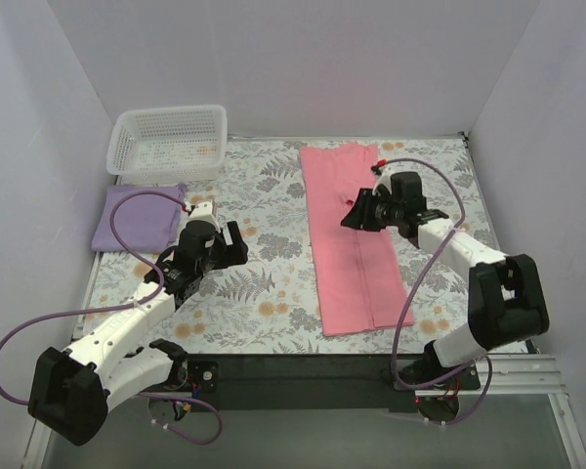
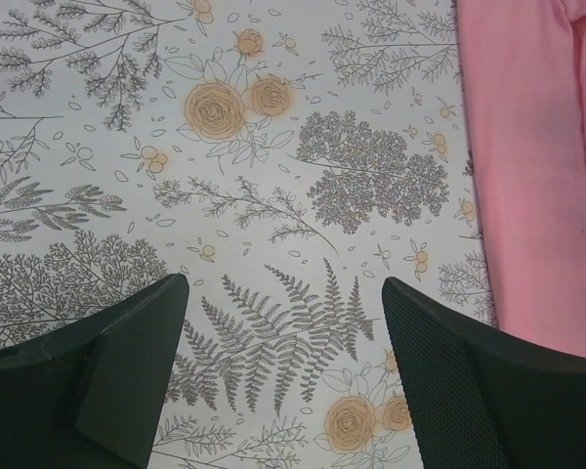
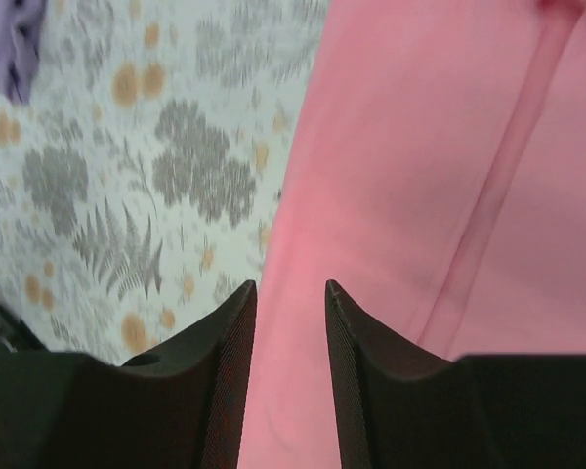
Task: Fold and stack the t-shirts
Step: Fold the tshirt
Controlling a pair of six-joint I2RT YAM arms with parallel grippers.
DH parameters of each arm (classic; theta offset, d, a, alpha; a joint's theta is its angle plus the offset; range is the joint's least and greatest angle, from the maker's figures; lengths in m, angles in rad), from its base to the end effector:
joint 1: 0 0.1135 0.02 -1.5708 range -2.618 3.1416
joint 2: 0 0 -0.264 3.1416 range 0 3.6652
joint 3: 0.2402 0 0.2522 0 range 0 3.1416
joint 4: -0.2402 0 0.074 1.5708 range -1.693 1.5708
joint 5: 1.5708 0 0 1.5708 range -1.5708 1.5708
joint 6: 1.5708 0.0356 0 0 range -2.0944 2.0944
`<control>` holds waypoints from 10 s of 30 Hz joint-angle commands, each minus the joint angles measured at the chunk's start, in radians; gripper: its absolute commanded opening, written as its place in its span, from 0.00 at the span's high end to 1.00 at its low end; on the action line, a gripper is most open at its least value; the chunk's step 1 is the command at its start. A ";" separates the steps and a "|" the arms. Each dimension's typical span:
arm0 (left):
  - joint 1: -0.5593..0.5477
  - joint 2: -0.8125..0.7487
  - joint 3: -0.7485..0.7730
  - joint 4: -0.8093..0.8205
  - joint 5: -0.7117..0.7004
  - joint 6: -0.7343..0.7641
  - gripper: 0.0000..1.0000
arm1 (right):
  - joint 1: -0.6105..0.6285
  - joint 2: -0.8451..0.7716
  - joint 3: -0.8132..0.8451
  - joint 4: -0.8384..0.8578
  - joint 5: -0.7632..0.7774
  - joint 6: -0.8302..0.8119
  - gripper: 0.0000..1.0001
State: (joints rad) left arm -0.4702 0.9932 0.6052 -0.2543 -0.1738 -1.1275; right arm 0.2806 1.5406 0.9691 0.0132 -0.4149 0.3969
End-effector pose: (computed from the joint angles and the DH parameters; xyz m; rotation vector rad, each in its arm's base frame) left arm 0.1923 -0.0908 0.2322 -0.8333 2.1342 -0.6822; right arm 0.3236 0.1082 0.2389 -0.1271 2.1886 0.8335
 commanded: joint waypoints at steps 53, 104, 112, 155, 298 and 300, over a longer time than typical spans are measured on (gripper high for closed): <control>-0.307 0.106 -0.002 -0.338 0.281 -0.417 0.36 | 0.755 -0.657 -0.458 -0.788 0.527 0.522 0.37; -0.653 0.441 0.122 -0.395 0.169 -0.558 1.00 | 0.750 -0.648 -0.623 -0.641 0.392 0.519 0.99; -0.752 0.340 0.079 -0.442 0.243 -0.637 1.00 | 0.750 -0.652 -0.558 -0.772 0.238 0.418 0.99; -0.183 0.818 0.680 -0.108 -0.078 -0.232 1.00 | 0.135 -0.113 0.033 -0.496 0.690 -0.210 0.99; -0.213 0.622 0.336 0.247 0.031 -0.364 0.74 | -0.033 0.085 -0.171 0.300 -0.279 -0.078 0.71; -0.191 0.662 0.373 0.248 -0.025 -0.333 0.70 | -0.047 0.082 -0.188 0.300 -0.279 -0.092 0.71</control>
State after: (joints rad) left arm -0.6933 1.5997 0.9253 -0.0402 -0.1650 -1.5246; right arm 0.2501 1.6428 0.7887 0.2436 -0.6495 0.3103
